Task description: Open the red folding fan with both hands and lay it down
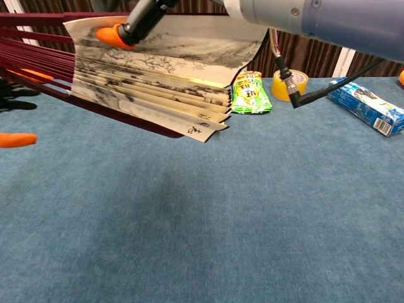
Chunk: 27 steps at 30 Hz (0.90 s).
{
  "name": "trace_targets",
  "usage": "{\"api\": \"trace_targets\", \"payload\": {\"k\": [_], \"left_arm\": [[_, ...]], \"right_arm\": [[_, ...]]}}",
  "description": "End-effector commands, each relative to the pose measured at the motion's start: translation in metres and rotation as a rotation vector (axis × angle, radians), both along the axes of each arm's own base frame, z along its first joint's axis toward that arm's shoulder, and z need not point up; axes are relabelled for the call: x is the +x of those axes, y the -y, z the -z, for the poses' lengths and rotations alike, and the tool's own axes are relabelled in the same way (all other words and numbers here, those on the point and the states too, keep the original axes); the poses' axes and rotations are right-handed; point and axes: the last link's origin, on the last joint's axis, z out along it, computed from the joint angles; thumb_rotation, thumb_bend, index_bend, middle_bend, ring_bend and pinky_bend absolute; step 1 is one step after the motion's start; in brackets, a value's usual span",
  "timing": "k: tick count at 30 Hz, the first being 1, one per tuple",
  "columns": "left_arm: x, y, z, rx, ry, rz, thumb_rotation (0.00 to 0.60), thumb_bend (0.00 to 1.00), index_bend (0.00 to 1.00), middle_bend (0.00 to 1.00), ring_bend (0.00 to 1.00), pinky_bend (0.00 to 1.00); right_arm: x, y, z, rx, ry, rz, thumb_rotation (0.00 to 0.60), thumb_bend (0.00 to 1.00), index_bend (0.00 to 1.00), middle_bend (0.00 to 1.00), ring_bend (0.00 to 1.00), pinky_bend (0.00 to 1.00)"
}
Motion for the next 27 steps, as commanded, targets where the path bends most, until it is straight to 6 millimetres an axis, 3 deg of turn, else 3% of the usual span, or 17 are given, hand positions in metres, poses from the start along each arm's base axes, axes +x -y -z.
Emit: {"api": "trace_targets", "payload": {"k": [1, 12, 27], "left_arm": [[0.003, -0.001, 0.017, -0.051, 0.055, 0.025, 0.600, 0.28, 0.16, 0.00, 0.00, 0.07], [0.014, -0.013, 0.051, -0.133, 0.222, 0.095, 0.600, 0.28, 0.20, 0.00, 0.00, 0.07], [0.035, -0.026, 0.079, -0.240, 0.330, 0.198, 0.600, 0.29, 0.23, 0.00, 0.00, 0.09]], "right_arm": [[0.003, -0.002, 0.000, 0.000, 0.007, -0.001, 0.600, 0.47, 0.88, 0.15, 0.26, 0.17], [0.008, -0.008, -0.004, -0.004, 0.014, -0.006, 0.600, 0.48, 0.89, 0.15, 0.26, 0.17], [0.009, -0.011, -0.010, -0.017, 0.021, -0.009, 0.600, 0.47, 0.90, 0.15, 0.26, 0.17]]}}
